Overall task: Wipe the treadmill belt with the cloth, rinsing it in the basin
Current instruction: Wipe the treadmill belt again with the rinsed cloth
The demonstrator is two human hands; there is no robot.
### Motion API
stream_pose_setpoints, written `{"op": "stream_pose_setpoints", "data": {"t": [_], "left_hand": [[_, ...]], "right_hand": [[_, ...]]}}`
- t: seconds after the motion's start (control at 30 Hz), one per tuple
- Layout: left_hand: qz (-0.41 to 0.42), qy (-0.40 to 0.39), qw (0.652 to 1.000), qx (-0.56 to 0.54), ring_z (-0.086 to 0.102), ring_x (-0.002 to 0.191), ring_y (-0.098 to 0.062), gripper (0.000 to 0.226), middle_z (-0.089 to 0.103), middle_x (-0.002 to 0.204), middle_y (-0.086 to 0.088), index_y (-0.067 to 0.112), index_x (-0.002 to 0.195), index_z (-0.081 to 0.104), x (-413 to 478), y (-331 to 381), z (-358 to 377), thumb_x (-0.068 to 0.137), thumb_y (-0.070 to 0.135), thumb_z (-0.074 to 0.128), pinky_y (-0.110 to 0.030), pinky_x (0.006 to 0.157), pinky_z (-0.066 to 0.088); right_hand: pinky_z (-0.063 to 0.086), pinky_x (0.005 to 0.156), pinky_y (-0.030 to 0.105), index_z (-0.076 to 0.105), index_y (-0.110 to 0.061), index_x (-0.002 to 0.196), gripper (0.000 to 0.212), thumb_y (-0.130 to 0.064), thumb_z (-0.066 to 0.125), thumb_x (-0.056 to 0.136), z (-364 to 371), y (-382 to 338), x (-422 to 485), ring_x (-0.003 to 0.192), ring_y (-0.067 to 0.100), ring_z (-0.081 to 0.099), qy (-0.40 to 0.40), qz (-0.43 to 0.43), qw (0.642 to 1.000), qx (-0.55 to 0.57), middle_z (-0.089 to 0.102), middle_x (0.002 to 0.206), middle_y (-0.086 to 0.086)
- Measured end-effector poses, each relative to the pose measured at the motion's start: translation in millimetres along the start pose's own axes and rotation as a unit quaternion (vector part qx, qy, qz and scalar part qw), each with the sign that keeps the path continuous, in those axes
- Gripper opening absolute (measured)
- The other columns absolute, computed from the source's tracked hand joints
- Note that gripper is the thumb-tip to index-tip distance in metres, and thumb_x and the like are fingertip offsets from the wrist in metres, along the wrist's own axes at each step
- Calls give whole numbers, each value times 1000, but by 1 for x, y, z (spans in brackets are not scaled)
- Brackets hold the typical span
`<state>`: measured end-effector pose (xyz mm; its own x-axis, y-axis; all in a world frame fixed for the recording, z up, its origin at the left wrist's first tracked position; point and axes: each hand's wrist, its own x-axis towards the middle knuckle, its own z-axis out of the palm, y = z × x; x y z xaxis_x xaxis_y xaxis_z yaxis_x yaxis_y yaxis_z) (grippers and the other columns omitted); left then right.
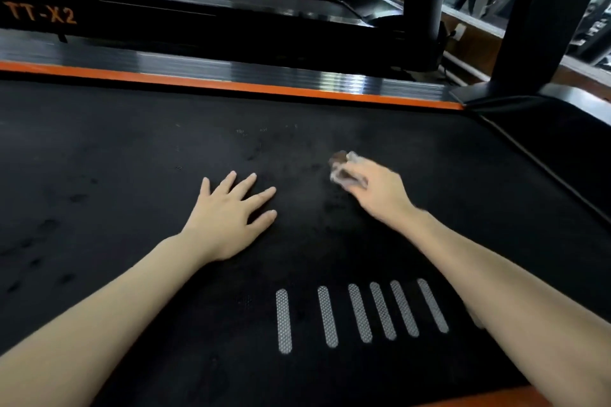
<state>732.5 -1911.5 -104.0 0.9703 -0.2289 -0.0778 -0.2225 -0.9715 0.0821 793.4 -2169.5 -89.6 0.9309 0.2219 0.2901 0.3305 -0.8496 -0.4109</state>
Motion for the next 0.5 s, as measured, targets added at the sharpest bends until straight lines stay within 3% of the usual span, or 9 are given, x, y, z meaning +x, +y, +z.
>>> {"op": "stream_pose_setpoints", "data": {"t": [0.1, 0.2, 0.27, 0.4, 0.5], "left_hand": [[12, 8, 1000, 7, -7, 146, -25, 58, -2, 160, 2, 41, 149, 4, -4, 0, 4, 95, 61, 8, -53, 116, -3], [16, 20, 1000, 16, -6, 146, -28, 58, -2, 160, 0, 39, 149, 3, -4, 2, 6, 95, 57, 11, -55, 115, -2], [18, 29, 999, 22, -6, 146, -29, 59, -1, 160, -2, 38, 150, 3, -4, 2, 6, 95, 57, 10, -56, 115, -1], [19, 38, 999, 15, -7, 146, -30, 59, -2, 160, -3, 36, 150, 4, -4, 2, 9, 95, 57, 9, -56, 114, -2], [19, 40, 999, 14, -8, 145, -31, 60, -3, 160, -3, 36, 150, 3, -3, 3, 10, 94, 57, 7, -57, 114, -3]], "right_hand": [[27, 112, 31, 66, -20, 119, 37, -16, 66, 82, -8, -18, -68, 136, 22, 37, -59, -115, 992, 2, 48, 140, 4], [8, 117, 35, 45, -24, 137, 59, -57, 45, 88, -18, -33, -113, 145, 13, 8, -140, -165, 976, -31, 20, 153, -4], [-1, 116, 42, 37, -30, 140, 65, -67, 29, 88, -20, -36, -115, 145, 11, -5, -160, -167, 970, -72, 9, 155, -7], [8, 115, 55, 45, -42, 132, 45, -55, 34, 90, -8, -31, -90, 145, 16, 6, -141, -138, 979, -58, 20, 155, -4], [24, 109, 60, 53, -36, 128, 41, -45, 41, 90, 9, -22, -58, 141, 27, 23, -87, -127, 987, -39, 34, 150, 4]]}}
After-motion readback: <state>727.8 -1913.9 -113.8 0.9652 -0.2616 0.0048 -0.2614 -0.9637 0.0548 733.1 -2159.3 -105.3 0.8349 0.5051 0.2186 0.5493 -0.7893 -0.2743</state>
